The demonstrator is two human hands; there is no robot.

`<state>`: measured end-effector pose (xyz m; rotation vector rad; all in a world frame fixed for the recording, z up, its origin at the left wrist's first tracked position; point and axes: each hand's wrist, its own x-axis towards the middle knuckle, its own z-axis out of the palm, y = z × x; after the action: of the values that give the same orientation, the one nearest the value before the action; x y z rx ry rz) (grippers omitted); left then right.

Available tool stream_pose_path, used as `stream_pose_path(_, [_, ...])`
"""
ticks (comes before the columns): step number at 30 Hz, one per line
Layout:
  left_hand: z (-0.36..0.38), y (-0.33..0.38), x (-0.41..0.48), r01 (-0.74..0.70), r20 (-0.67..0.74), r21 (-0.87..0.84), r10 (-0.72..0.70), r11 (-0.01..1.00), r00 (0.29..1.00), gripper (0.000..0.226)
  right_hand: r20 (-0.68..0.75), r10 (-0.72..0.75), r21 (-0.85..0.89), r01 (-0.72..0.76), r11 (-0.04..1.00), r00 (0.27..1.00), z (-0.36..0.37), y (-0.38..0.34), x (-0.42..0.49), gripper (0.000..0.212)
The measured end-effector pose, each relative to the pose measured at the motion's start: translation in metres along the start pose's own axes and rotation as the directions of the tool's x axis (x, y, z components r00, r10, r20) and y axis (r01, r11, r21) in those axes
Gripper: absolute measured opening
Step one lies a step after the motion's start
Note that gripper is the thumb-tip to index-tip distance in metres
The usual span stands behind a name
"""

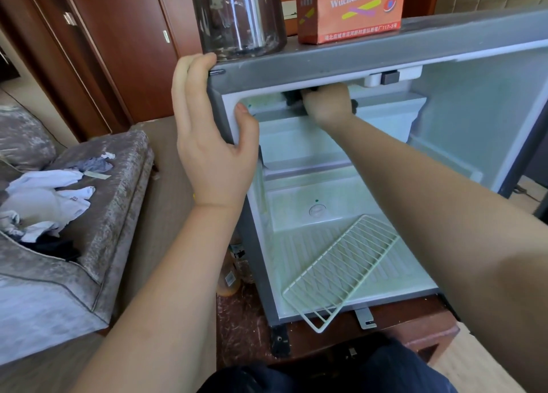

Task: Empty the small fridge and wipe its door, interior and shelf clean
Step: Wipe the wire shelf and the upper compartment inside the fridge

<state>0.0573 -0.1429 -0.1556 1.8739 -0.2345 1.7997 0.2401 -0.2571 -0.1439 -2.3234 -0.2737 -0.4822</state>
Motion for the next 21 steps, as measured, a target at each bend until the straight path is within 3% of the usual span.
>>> stream_pose_path(3, [-0.002, 0.001, 0.0, -0.023, 0.01, 0.051, 0.022, 0.998, 1.0, 0.042, -0.038, -0.108, 0.031, 0.109, 0.994, 0.993, 0.012, -0.019, -0.009, 0.028])
stream_pose_path(10, [-0.001, 0.005, 0.002, -0.011, 0.05, 0.051, 0.008, 0.999, 0.999, 0.043, 0.046, -0.346, -0.088, 0.349, 0.933, 0.937, 0.047, -0.051, -0.019, 0.03])
stream_pose_path(13, [-0.001, 0.005, 0.002, -0.009, 0.056, 0.055, 0.006, 0.998, 0.998, 0.043, 0.091, -0.175, 0.036, 0.172, 0.984, 0.98, 0.05, -0.061, -0.019, 0.014])
stream_pose_path(15, [-0.001, 0.003, 0.001, -0.024, 0.05, 0.069, 0.02, 0.997, 0.999, 0.043, 0.173, -0.087, 0.218, 0.048, 0.975, 0.981, 0.043, -0.06, -0.017, 0.012])
stream_pose_path(18, [-0.002, 0.003, 0.002, -0.029, 0.054, 0.078, 0.025, 0.997, 0.998, 0.043, 0.314, -0.103, 0.66, -0.139, 0.738, 0.944, 0.023, -0.058, -0.024, 0.023])
stream_pose_path(20, [-0.002, 0.003, 0.003, -0.031, 0.061, 0.084, 0.026, 0.996, 0.998, 0.043, 0.344, -0.163, 0.762, -0.173, 0.625, 0.925, 0.009, -0.049, -0.033, 0.025])
stream_pose_path(21, [-0.003, 0.003, 0.003, -0.034, 0.061, 0.083, 0.029, 0.996, 0.998, 0.043, 0.324, -0.175, 0.758, -0.144, 0.636, 0.93, 0.003, -0.041, -0.036, 0.027])
